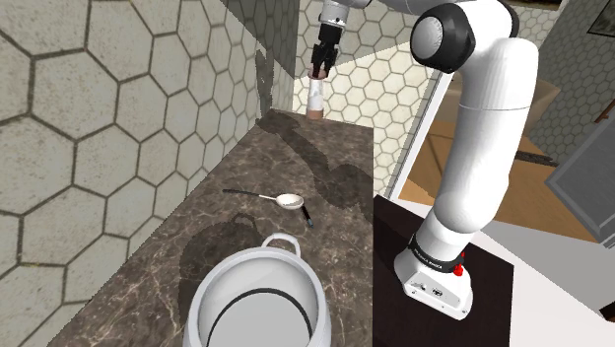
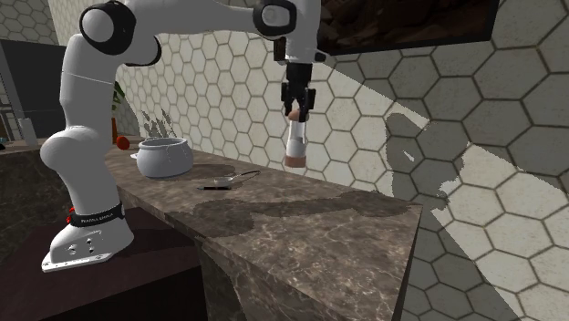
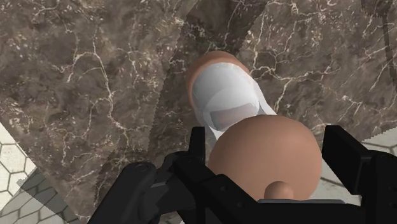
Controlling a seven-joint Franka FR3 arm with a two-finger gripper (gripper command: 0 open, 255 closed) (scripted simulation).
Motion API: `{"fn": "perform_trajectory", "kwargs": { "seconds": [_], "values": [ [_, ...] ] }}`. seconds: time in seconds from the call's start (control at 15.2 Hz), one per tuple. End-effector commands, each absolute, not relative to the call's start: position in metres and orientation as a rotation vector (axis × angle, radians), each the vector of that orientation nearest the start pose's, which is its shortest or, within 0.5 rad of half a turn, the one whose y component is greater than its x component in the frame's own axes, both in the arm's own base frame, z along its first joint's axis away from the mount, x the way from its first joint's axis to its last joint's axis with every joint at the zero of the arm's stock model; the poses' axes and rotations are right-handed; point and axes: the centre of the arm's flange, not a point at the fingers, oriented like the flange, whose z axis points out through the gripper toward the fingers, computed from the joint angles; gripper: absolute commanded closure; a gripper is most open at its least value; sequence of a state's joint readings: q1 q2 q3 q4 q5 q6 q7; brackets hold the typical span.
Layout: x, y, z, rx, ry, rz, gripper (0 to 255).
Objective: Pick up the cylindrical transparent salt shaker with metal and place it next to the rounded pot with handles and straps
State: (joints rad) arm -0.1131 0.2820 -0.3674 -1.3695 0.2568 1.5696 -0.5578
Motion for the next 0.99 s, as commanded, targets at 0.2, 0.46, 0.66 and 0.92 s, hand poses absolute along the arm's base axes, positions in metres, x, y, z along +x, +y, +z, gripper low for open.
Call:
{"fn": "perform_trajectory", "kwargs": {
  "seconds": [0.2,0.46,0.66,0.92],
  "values": [
    [0.585,-0.240,0.589,-2.971,-0.118,-0.032,255],
    [0.585,-0.240,0.610,-2.971,-0.118,-0.032,255],
    [0.585,-0.240,0.626,-2.971,-0.118,-0.032,255],
    [0.585,-0.240,0.647,-2.971,-0.118,-0.032,255]
  ]
}}
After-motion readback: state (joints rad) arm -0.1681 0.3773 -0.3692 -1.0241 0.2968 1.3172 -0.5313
